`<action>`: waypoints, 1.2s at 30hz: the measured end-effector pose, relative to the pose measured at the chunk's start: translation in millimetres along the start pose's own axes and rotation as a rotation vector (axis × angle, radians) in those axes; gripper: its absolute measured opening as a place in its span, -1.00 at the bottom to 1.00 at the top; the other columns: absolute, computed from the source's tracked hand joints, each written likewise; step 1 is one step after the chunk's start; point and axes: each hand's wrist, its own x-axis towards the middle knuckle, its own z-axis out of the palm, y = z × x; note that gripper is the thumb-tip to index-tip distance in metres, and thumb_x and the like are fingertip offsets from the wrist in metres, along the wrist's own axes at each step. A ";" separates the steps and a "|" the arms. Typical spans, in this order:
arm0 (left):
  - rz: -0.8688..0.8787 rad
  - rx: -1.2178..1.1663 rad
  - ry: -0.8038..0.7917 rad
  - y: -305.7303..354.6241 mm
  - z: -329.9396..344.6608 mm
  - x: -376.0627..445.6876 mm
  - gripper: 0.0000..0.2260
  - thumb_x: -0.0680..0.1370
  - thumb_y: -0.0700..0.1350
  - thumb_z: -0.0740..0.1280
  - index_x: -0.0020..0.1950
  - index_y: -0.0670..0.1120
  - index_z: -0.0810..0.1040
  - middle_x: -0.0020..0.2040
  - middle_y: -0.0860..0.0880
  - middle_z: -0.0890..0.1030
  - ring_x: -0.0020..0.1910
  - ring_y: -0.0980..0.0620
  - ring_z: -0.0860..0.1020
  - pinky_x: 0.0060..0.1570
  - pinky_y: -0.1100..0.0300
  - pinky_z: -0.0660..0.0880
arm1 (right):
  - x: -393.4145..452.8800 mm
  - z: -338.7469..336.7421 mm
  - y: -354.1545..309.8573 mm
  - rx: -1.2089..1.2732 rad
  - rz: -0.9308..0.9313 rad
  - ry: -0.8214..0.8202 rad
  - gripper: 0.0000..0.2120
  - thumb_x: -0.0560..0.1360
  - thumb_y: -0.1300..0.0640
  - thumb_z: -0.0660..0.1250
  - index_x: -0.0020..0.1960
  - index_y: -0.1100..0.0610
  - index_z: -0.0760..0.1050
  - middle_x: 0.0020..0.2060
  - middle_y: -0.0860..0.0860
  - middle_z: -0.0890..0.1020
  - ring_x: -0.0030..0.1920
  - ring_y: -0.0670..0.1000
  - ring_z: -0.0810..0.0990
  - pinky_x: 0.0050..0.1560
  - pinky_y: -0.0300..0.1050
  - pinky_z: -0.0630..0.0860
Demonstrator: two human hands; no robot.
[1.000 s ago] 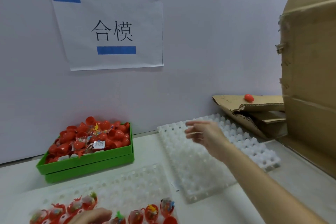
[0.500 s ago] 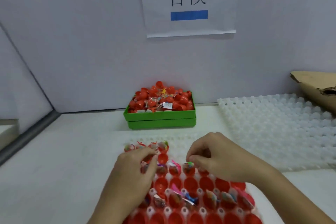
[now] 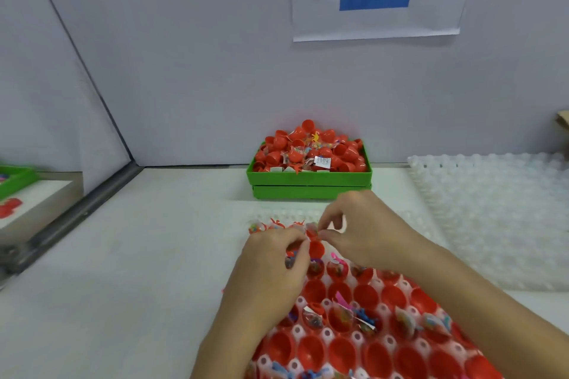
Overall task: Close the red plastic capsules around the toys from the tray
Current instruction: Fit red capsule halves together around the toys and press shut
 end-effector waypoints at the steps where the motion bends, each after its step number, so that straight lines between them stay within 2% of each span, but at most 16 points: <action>1: 0.002 -0.004 0.004 0.0 0.1 0.0 -0.86 0.58 -0.09 0.32 -0.08 0.05 0.67 -0.21 0.17 0.64 -0.16 0.23 0.57 -0.12 0.17 0.59 | 6.3 4.1 -5.6 -0.061 -0.001 -0.032 -0.90 0.49 0.06 0.41 -0.06 -0.03 0.70 -0.30 -0.19 0.54 -0.23 -0.12 0.54 -0.23 -0.20 0.48; 4: 0.011 -0.021 0.024 0.3 -0.8 -0.1 -0.84 0.57 -0.12 0.32 -0.11 0.06 0.67 -0.25 0.16 0.63 -0.19 0.19 0.56 -0.15 0.12 0.58 | 19.5 15.0 -18.6 -0.341 -0.014 -0.115 -0.97 0.46 0.12 0.36 -0.12 0.07 0.57 -0.24 -0.03 0.51 -0.21 0.06 0.52 -0.27 -0.12 0.41; 6: 0.033 -0.029 0.034 0.5 -1.7 -0.1 -0.84 0.57 -0.12 0.31 -0.13 0.05 0.66 -0.27 0.17 0.62 -0.20 0.18 0.55 -0.18 0.12 0.56 | 21.3 20.5 -22.4 -0.482 -0.045 -0.149 -0.80 0.45 0.17 0.34 -0.25 0.09 0.33 -0.31 -0.01 0.35 -0.28 0.09 0.42 -0.34 -0.12 0.29; 8: 0.055 -0.028 0.039 0.7 -2.0 0.2 -0.84 0.56 -0.12 0.30 -0.11 0.04 0.66 -0.25 0.17 0.63 -0.19 0.18 0.55 -0.17 0.11 0.55 | 21.4 23.4 -22.7 -0.540 -0.074 -0.170 -0.67 0.45 0.20 0.33 -0.32 0.07 0.19 -0.34 -0.01 0.28 -0.34 0.07 0.36 -0.39 -0.12 0.21; 9: 0.058 -0.025 0.040 0.9 -1.8 0.4 -0.85 0.57 -0.12 0.31 -0.09 0.03 0.67 -0.22 0.17 0.64 -0.17 0.18 0.56 -0.15 0.10 0.56 | 21.1 23.5 -22.9 -0.541 -0.076 -0.167 -0.69 0.44 0.22 0.32 -0.33 0.08 0.21 -0.35 -0.01 0.29 -0.36 0.06 0.35 -0.39 -0.12 0.22; 12: 0.035 -0.017 0.049 0.8 -0.9 -0.3 -0.85 0.58 -0.11 0.31 0.01 0.05 0.69 -0.11 0.17 0.66 -0.08 0.22 0.56 -0.06 0.14 0.58 | 20.7 15.9 -21.5 -0.471 -0.064 -0.082 -0.94 0.43 0.19 0.32 -0.21 0.09 0.52 -0.31 0.00 0.46 -0.29 0.10 0.48 -0.32 -0.11 0.38; 14: 0.025 -0.021 0.068 1.8 -0.9 -0.7 -0.85 0.58 -0.10 0.32 0.06 0.06 0.67 -0.06 0.19 0.63 -0.02 0.24 0.54 0.00 0.16 0.57 | 18.4 5.4 -16.8 -0.388 -0.045 -0.016 -0.87 0.44 0.18 0.32 -0.16 0.04 0.65 -0.30 -0.04 0.56 -0.26 0.06 0.55 -0.31 -0.12 0.43; 16: 0.013 -0.053 0.093 4.4 -0.7 -0.7 -0.85 0.58 -0.10 0.33 0.10 0.07 0.64 0.00 0.22 0.61 0.04 0.24 0.53 0.06 0.18 0.56 | 14.3 -7.6 -9.1 -0.316 -0.054 0.038 -0.83 0.48 0.15 0.35 -0.15 -0.05 0.69 -0.36 -0.16 0.52 -0.27 -0.01 0.54 -0.33 -0.15 0.37; 19: -0.031 -0.189 0.175 11.2 -0.8 -0.7 -0.81 0.57 -0.13 0.38 0.11 0.13 0.59 -0.01 0.21 0.61 0.02 0.23 0.57 0.00 0.32 0.54 | 0.4 -23.3 4.4 -0.146 -0.124 0.094 -0.86 0.53 0.08 0.39 -0.11 -0.11 0.70 -0.37 -0.14 0.52 -0.29 -0.08 0.48 -0.27 -0.10 0.43; 21: -0.069 -0.364 0.187 15.8 -0.3 -1.5 -0.75 0.54 -0.20 0.41 0.09 0.14 0.55 0.00 0.18 0.62 0.01 0.24 0.59 -0.09 0.41 0.53 | -14.3 -29.0 11.8 -0.034 -0.165 0.137 -0.86 0.49 0.15 0.45 -0.10 -0.09 0.71 -0.34 -0.11 0.55 -0.26 -0.09 0.49 -0.25 -0.18 0.45; 25: -0.146 -0.659 -0.076 20.7 2.6 -4.9 -0.59 0.49 -0.24 0.47 0.24 0.09 0.49 0.12 0.12 0.62 0.06 0.20 0.62 -0.02 0.38 0.53 | -46.1 -28.0 20.4 0.091 -0.240 0.147 -0.73 0.42 0.31 0.50 -0.06 -0.06 0.72 -0.28 -0.19 0.53 -0.22 -0.17 0.51 -0.23 -0.45 0.35; 27: -0.150 -0.699 -0.236 22.8 3.7 -6.7 -0.55 0.47 -0.24 0.49 0.28 0.08 0.49 0.12 0.09 0.65 0.06 0.13 0.65 0.06 0.26 0.56 | -59.1 -25.2 20.5 0.126 -0.282 0.151 -0.69 0.41 0.33 0.51 -0.05 -0.08 0.72 -0.27 -0.19 0.52 -0.25 -0.18 0.50 -0.25 -0.46 0.33; 29: -0.141 -0.674 -0.284 27.2 5.4 -8.2 -0.56 0.46 -0.28 0.49 0.26 0.08 0.53 0.07 0.09 0.68 0.05 0.09 0.66 0.10 0.21 0.56 | -69.1 -24.0 20.6 0.150 -0.298 0.165 -0.66 0.41 0.33 0.50 -0.03 -0.11 0.71 -0.25 -0.15 0.53 -0.25 -0.16 0.50 -0.27 -0.46 0.33; 32: -0.126 -0.648 -0.198 34.3 10.3 -9.5 -0.54 0.41 -0.36 0.50 0.18 0.07 0.57 -0.01 0.11 0.69 0.00 0.14 0.66 -0.01 0.36 0.54 | -80.1 -22.0 22.9 0.198 -0.220 0.258 -0.64 0.42 0.35 0.49 0.03 -0.07 0.71 -0.19 -0.16 0.61 -0.21 -0.17 0.56 -0.25 -0.46 0.37; 34: -0.105 -0.652 -0.153 38.3 14.1 -11.4 -0.52 0.38 -0.39 0.51 0.14 0.07 0.58 -0.02 0.12 0.69 0.00 0.15 0.66 -0.03 0.41 0.52 | -87.9 -20.7 26.2 0.278 -0.090 0.367 -0.63 0.44 0.36 0.46 0.07 -0.06 0.69 -0.17 -0.19 0.66 -0.20 -0.13 0.60 -0.31 -0.29 0.46; 36: -0.067 -0.627 -0.116 41.0 17.7 -12.7 -0.50 0.37 -0.40 0.52 0.11 0.13 0.59 -0.03 0.12 0.68 0.01 0.15 0.65 0.00 0.38 0.53 | -96.7 -21.9 27.3 0.378 0.028 0.409 -0.69 0.48 0.19 0.44 0.11 -0.16 0.63 -0.14 -0.25 0.67 -0.18 -0.14 0.62 -0.27 -0.17 0.50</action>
